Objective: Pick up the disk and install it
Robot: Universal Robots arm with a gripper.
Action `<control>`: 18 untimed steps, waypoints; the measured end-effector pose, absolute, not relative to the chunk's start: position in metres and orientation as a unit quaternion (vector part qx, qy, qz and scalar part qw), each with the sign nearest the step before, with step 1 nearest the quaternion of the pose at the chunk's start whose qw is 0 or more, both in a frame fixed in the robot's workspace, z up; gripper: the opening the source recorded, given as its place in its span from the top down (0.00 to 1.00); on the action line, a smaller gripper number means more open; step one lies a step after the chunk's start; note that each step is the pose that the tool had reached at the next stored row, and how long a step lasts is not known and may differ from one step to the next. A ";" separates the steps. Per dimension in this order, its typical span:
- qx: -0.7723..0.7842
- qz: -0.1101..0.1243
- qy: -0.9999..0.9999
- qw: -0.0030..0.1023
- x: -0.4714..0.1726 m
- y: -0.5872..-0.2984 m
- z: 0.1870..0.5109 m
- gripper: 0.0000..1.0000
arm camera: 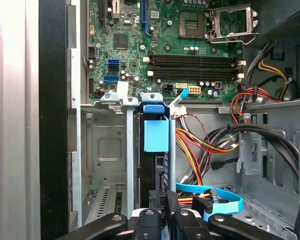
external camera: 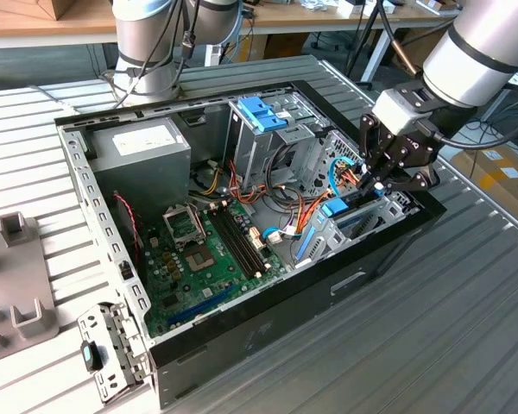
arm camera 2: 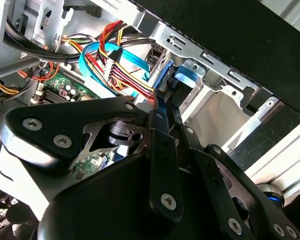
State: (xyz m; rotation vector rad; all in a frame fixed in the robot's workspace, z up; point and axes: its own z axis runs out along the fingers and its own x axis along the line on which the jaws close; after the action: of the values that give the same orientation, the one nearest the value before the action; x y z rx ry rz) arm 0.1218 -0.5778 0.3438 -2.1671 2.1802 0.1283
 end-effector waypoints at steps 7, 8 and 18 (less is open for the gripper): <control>-0.704 0.042 0.708 0.033 0.122 -0.578 0.344 0.83; -0.704 0.042 0.708 0.033 0.122 -0.578 0.345 0.83; -0.704 0.042 0.708 0.033 0.122 -0.577 0.347 0.83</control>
State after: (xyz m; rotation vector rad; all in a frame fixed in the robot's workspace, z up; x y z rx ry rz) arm 0.1218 -0.5772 0.3470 -2.1666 2.1798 0.1281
